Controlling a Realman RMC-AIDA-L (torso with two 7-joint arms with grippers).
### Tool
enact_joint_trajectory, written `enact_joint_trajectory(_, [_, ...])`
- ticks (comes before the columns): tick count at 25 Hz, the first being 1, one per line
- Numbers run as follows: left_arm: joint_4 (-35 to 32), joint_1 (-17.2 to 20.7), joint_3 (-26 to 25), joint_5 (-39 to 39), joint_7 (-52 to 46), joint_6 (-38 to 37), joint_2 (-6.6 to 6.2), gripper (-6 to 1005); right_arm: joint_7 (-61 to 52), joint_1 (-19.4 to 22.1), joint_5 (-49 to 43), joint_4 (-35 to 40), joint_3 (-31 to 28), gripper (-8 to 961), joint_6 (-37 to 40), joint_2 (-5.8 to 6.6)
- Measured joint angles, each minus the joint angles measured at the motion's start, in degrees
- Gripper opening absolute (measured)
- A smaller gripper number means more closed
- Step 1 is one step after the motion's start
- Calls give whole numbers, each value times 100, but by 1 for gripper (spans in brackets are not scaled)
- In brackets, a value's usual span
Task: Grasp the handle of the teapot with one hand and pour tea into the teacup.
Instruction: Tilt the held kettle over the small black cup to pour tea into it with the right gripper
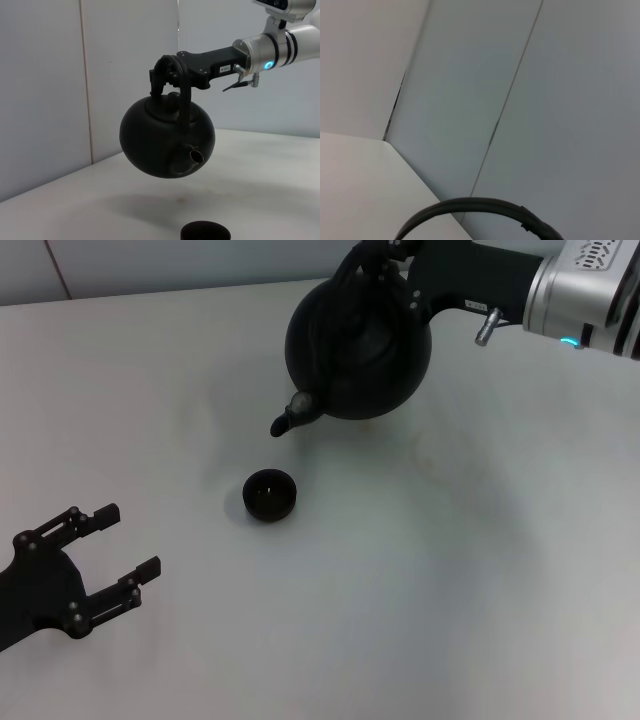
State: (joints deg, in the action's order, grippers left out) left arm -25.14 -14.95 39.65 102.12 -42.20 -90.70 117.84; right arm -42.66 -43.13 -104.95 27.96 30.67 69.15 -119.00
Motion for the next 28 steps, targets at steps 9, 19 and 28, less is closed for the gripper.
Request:
enact_joint_trajectory(9, [0, -9, -29, 0, 0, 0, 2, 749, 316, -18, 13, 79, 249, 89, 3, -17])
enact_joint_trajectory(19, [0, -29, -56, 1, -64, 0, 2, 749, 884, 57, 239, 85, 380, 88, 83, -53])
enact_joint_trajectory(28, [0, -39, -54, 1, -68, 8, 2, 749, 1135, 136, 665, 69, 857, 88, 40, -62])
